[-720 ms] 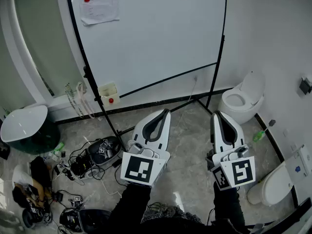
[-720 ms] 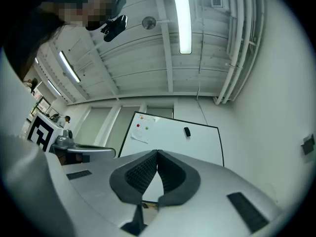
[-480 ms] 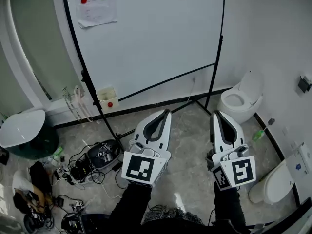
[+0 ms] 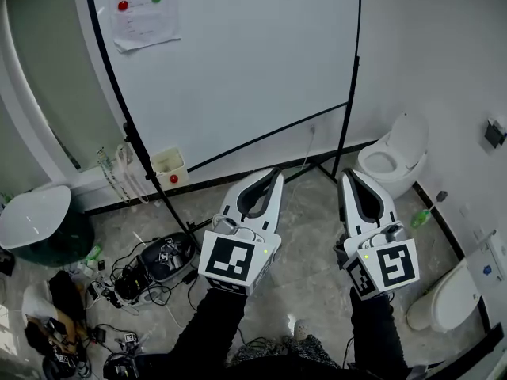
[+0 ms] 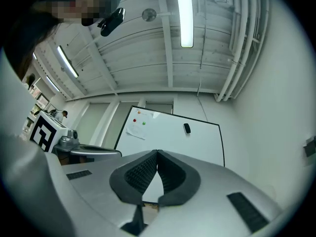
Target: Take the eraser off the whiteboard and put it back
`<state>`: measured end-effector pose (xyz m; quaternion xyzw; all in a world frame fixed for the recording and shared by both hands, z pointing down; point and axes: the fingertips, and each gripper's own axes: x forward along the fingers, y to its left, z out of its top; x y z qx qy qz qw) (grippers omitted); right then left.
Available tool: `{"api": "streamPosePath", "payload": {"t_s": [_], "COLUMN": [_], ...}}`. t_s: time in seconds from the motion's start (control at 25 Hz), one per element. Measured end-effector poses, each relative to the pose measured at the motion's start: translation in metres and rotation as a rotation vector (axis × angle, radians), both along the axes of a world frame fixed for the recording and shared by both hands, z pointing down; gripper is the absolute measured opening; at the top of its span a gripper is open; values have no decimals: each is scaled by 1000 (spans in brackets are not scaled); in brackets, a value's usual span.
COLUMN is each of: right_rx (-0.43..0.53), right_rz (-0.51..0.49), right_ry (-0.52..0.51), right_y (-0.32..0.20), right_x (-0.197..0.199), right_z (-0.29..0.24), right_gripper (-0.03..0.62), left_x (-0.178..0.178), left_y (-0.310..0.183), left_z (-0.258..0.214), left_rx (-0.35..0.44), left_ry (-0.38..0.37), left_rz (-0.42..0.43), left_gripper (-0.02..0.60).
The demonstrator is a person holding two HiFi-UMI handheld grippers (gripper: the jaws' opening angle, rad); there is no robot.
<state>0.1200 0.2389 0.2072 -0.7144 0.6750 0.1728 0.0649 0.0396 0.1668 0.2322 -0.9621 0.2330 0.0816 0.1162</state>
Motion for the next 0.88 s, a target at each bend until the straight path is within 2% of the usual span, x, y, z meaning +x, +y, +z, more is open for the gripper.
{"api": "streamPosePath", "payload": {"t_s": [0.24, 0.36, 0.52, 0.88], "right_rx": [-57, -59, -58, -60], "right_rz": [-85, -119, -194, -256], "right_ry": [-23, -26, -27, -21], "right_y": [-39, -56, -80, -117], "right_x": [31, 52, 79, 129], "right_z": [10, 11, 5, 8], "right_gripper": [9, 9, 9, 9], "left_x": [32, 50, 78, 130], "left_y": [-28, -43, -61, -86], "left_z": [5, 11, 0, -4], "left_rx": [-33, -50, -27, -20], "left_ry": [-30, -28, -10, -5], "left_rz": [7, -23, -46, -104], "left_gripper": [6, 6, 6, 6]}}
